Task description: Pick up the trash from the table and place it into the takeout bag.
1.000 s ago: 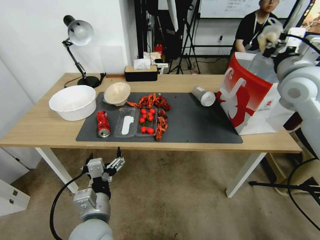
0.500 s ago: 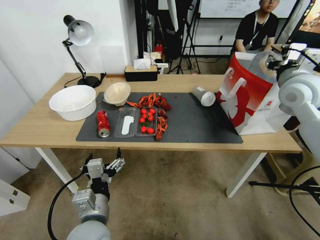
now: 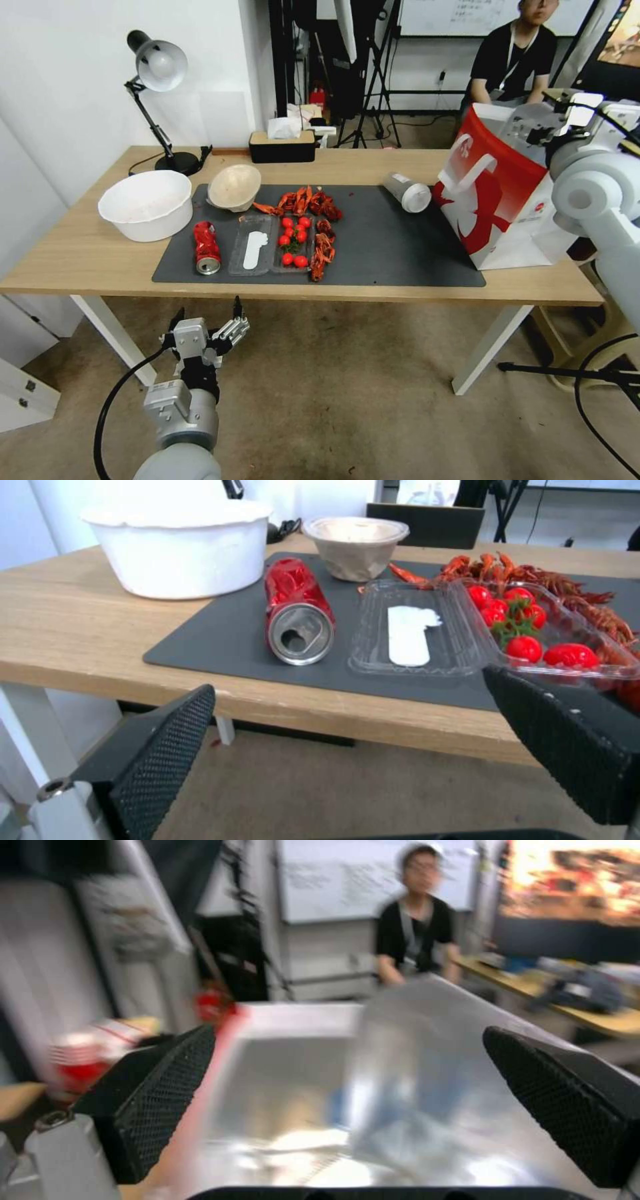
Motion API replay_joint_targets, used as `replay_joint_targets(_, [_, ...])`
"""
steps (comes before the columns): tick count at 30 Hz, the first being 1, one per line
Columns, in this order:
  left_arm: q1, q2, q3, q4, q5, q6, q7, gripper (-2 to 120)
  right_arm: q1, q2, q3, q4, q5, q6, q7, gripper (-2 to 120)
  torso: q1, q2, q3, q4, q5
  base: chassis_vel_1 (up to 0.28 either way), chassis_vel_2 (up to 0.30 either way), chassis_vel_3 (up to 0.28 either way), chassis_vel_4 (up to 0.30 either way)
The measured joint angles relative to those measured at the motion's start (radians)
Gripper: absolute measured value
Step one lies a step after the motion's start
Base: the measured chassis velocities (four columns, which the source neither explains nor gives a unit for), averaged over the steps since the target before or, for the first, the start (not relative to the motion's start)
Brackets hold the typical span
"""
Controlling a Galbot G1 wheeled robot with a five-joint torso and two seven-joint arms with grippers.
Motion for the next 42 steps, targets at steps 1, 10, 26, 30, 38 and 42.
replay_joint_targets(1, [0.001, -0.001, 0.000, 0.000, 0.000, 0.000, 0.000, 100, -0.003, 0.000, 0.000, 0.004, 0.001, 0.002, -0.003, 100, 0.000, 0.000, 0.000, 0.0000, 0.0000, 0.000, 0.000, 0.000, 0.000])
replay_joint_targets(10, [0.003, -0.002, 0.000, -0.002, 0.001, -0.001, 0.000, 100, -0.011, 0.003, 0.002, 0.020, 0.003, 0.027, -0.024, 100, 0.000, 0.000, 0.000, -0.0001, 0.0000, 0.000, 0.000, 0.000, 0.000])
replay_joint_targets(26, [0.008, -0.004, -0.005, -0.007, -0.001, -0.009, 0.000, 100, -0.283, -0.015, 0.107, 0.274, -0.109, 0.276, -0.382, 100, 0.000, 0.000, 0.000, -0.0003, 0.0001, 0.000, 0.000, 0.000, 0.000])
replay_joint_targets(30, [0.005, -0.004, -0.005, -0.001, -0.001, -0.010, 0.005, 100, -0.491, 0.005, 0.176, 0.339, -0.233, 0.385, -0.492, 100, 0.000, 0.000, 0.000, 0.0000, -0.0001, 0.000, 0.000, 0.000, 0.000])
replay_joint_targets(38, [-0.001, -0.005, -0.009, 0.009, -0.006, -0.027, 0.012, 100, -0.974, 0.227, 0.278, 0.390, -0.492, 0.604, -0.590, 100, 0.000, 0.000, 0.000, -0.0002, -0.0001, 0.000, 0.000, 0.000, 0.000])
replay_joint_targets(42, [0.001, -0.006, -0.004, 0.011, -0.005, -0.029, 0.012, 100, -1.120, 0.323, 0.269, 0.383, -0.580, 0.671, -0.617, 100, 0.000, 0.000, 0.000, -0.0002, 0.0000, 0.000, 0.000, 0.000, 0.000])
